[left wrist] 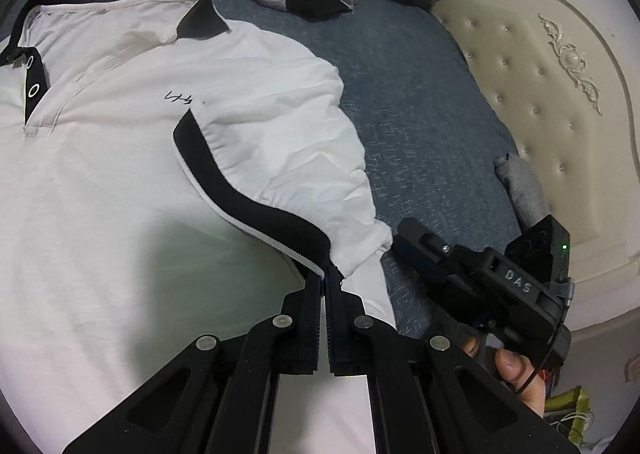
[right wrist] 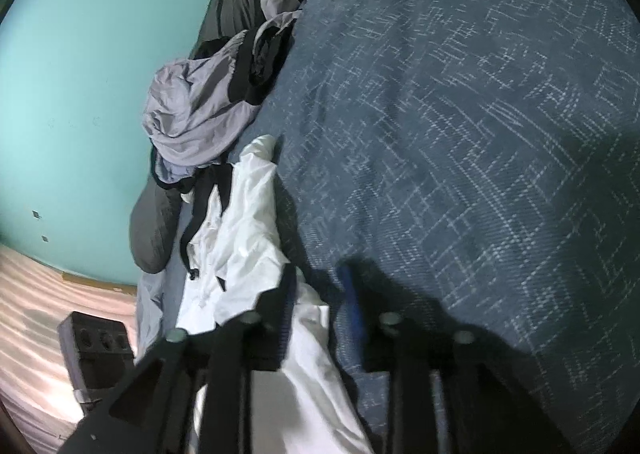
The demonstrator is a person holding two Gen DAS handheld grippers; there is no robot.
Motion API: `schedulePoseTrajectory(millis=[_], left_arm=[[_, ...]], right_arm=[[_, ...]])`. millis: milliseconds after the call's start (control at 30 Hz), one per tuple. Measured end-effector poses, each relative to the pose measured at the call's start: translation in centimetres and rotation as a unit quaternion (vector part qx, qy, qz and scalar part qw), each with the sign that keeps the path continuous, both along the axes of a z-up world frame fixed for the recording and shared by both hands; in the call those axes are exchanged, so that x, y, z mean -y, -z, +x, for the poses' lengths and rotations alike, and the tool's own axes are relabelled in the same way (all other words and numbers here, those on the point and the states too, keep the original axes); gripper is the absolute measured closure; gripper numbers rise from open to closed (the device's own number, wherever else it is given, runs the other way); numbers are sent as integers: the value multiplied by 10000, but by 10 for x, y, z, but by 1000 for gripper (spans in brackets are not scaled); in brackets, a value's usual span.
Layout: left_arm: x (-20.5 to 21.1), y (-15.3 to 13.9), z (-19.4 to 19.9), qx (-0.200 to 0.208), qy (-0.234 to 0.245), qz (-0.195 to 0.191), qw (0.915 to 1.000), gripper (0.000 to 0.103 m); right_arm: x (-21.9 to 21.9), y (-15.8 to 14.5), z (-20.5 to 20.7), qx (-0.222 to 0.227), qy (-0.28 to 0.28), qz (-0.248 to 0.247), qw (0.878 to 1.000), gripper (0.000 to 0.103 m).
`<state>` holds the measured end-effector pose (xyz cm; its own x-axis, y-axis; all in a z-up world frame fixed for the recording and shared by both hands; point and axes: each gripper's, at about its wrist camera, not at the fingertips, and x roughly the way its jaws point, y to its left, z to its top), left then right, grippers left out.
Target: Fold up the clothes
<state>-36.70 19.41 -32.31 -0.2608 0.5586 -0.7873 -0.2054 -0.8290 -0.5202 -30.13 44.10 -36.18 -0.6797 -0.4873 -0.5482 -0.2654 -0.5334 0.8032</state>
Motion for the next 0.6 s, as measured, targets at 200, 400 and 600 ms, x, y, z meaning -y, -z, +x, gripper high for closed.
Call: schedulePoseTrajectory(millis=[200, 400, 600], left_arm=[[2, 1, 0, 41, 71, -103, 9999, 101], [4, 1, 2, 74, 102, -147, 9998, 101], [2, 2, 2, 93, 66, -146, 9998, 101]], right_arm=[[3, 0, -3, -88, -61, -174, 9998, 75], [11, 14, -6, -99, -195, -507, 9985, 76], [7, 20, 0, -96, -80, -560, 9984, 95]])
